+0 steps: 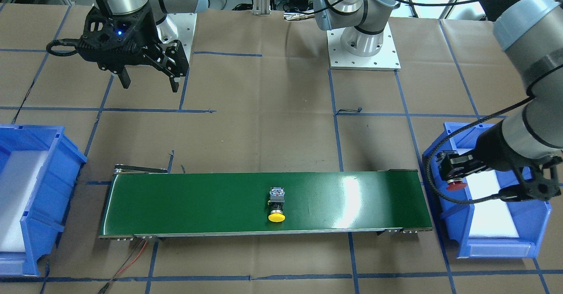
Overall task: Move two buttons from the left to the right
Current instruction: 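Lift the red button and carry it over the conveyor's near end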
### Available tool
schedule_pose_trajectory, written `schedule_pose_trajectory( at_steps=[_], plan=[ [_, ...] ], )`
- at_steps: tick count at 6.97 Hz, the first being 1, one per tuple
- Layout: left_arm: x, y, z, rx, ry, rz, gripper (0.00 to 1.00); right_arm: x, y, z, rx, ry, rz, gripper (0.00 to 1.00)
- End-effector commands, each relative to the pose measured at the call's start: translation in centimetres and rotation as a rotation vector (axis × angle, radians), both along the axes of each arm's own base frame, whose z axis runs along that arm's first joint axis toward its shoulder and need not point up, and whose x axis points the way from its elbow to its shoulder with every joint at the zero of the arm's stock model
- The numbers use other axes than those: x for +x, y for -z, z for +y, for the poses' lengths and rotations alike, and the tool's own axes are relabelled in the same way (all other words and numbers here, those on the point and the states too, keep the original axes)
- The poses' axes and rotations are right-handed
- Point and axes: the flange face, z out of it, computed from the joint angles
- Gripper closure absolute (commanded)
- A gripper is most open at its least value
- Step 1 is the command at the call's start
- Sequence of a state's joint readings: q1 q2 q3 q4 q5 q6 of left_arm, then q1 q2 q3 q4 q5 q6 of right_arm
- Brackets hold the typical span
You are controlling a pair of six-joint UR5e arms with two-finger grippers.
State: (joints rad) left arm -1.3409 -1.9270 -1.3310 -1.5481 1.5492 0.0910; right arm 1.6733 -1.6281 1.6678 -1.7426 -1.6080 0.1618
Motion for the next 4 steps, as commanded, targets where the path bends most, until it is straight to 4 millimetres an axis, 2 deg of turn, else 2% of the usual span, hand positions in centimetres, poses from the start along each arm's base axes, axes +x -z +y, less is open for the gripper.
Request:
schedule_pose_trajectory(
  at_steps=[1,3,4],
  plan=[
    [-2.8,2.7,0.3,0.039,-0.004,0.006,0.91,0.1,0.2,-0.1,0.003,-0.001,0.003,0.00],
    [-2.7,5.9,0.4,0.003,0.002,-0.002,0.91,0.3,0.4,0.1,0.012,-0.005,0.002,0.00],
    [-2.8,8.5,0.7,-0.029,0.002,-0.008,0.91,0.3,0.5,0.0,0.014,-0.005,0.004,0.00]
  ],
)
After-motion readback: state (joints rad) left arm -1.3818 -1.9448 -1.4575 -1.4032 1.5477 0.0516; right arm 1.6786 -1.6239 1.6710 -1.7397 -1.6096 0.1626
